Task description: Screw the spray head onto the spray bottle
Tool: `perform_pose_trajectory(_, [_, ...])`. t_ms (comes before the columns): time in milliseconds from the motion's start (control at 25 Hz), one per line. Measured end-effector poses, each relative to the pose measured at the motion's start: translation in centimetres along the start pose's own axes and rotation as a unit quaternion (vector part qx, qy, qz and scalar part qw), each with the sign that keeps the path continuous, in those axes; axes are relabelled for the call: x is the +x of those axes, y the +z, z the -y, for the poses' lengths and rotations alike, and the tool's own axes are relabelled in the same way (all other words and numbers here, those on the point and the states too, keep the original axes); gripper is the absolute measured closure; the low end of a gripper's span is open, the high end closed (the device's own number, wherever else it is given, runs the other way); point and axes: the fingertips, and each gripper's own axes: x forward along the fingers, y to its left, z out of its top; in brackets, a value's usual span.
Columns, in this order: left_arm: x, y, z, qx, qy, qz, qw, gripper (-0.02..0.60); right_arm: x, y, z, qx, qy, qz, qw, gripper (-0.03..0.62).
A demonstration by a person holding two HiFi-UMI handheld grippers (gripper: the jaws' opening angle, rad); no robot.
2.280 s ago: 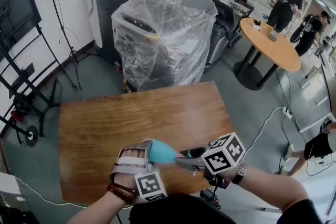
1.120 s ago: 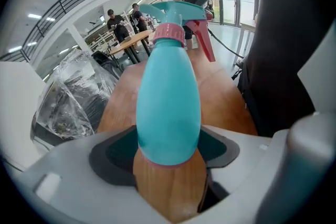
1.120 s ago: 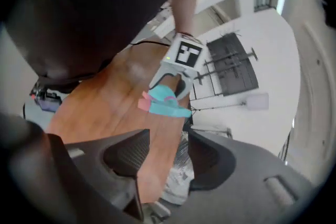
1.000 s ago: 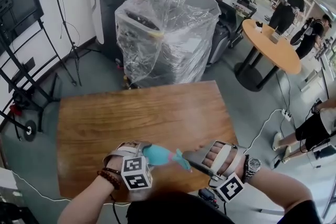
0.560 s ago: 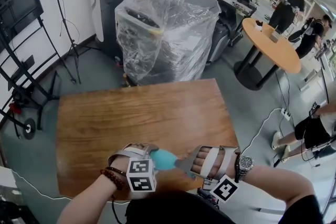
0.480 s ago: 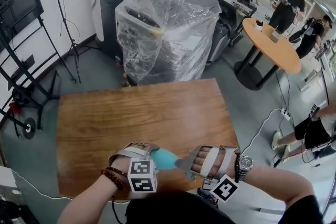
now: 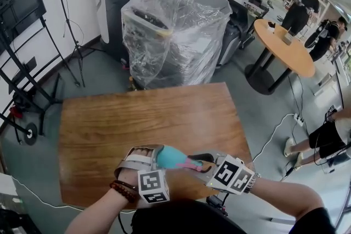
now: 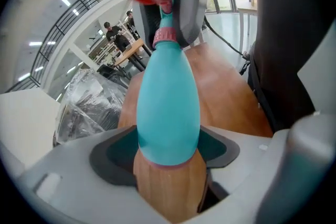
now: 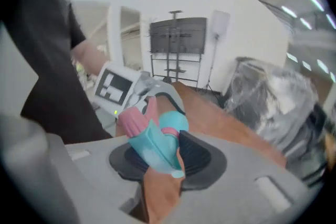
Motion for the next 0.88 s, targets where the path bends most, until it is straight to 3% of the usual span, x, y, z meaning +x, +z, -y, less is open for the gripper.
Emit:
perform_pose_trajectory(40, [0.0,-0.2,-0.3,0.004,0.015,-0.008,0.9998,0.207,0.2,-0.2,0.4,0.079,0.009,0.005,0.997,0.473])
perform_pose_trajectory(120, [0.1,-0.5,-0.7,0.015,0.042,-0.025,0.9987,0.207,0.5,-0.4,1.0,0.239,0.031,0.015,0.970,0.473])
perform_pose_trajectory(240, [0.2,-0.9,-0.8,0.026,0.070,-0.039,0.9964,0.207,0.9,-1.0,1.2,0.438,0.079,0.031,0.895,0.473])
perform_pose_trajectory(280, [0.2,-1.0,-0.7,0.028,0.075,-0.041,0.9960,0.207,1.0,-1.2,1.1,0.478,0.093,0.036,0.873,0.473])
perform_pose_trajectory(320, [0.3,-1.0,-0.6,0.027,0.077,-0.041,0.9959,0.207,1.1,-1.3,1.1,0.499,0.100,0.039,0.860,0.473])
perform_pose_trajectory(360, [0.4,-1.0,-0.5,0.023,0.076,-0.039,0.9961,0.207,1.1,-1.3,1.1,0.506,0.102,0.042,0.855,0.473])
perform_pose_trajectory(440, [0.6,-0.9,-0.4,0.007,0.069,-0.029,0.9972,0.207,1.0,-1.1,1.3,0.497,0.097,0.049,0.861,0.473])
perform_pose_trajectory(520, [0.7,-0.6,-0.3,-0.024,0.056,-0.008,0.9981,0.206,0.8,-0.6,1.7,0.472,0.089,0.057,0.875,0.459])
perform_pose_trajectory(600, [0.9,-0.5,-0.3,-0.064,0.042,0.009,0.9970,0.206,0.2,0.0,2.2,0.435,0.077,0.068,0.895,0.368])
perform_pose_trajectory(640, [1.1,-0.6,-0.3,-0.087,0.035,0.017,0.9955,0.206,-0.2,0.3,2.5,0.418,0.071,0.074,0.903,0.365])
perform_pose_trajectory(760, [1.6,-1.2,-0.4,-0.159,0.017,0.041,0.9864,0.206,-1.1,0.9,2.8,0.386,0.057,0.090,0.916,0.358])
perform_pose_trajectory(880, [2.3,-1.6,-0.7,-0.228,0.004,0.071,0.9710,0.204,-1.5,1.2,3.2,0.371,0.048,0.097,0.922,0.358])
